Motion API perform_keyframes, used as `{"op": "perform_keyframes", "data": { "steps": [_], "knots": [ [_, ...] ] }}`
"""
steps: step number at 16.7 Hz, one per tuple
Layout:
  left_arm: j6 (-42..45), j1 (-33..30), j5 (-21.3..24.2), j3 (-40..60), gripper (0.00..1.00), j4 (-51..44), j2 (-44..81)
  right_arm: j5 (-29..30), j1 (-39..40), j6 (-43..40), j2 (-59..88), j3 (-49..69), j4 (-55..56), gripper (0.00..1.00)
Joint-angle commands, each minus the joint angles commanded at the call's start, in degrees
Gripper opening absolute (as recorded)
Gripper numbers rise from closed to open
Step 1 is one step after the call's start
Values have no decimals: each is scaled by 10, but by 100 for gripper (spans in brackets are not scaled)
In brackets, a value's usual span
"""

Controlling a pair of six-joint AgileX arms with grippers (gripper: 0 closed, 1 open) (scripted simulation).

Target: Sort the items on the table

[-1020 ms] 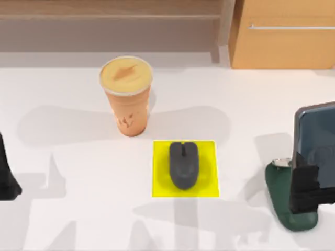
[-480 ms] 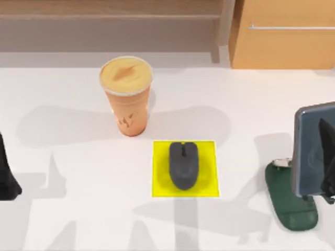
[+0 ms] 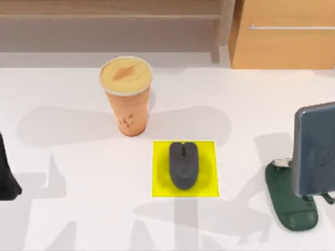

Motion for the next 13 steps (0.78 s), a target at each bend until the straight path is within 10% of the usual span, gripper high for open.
{"op": "perform_keyframes", "data": {
  "steps": [13],
  "knots": [
    [0, 0, 0, 0, 100, 0, 0, -109, -228, -22, -88, -153, 41, 100]
  ]
}}
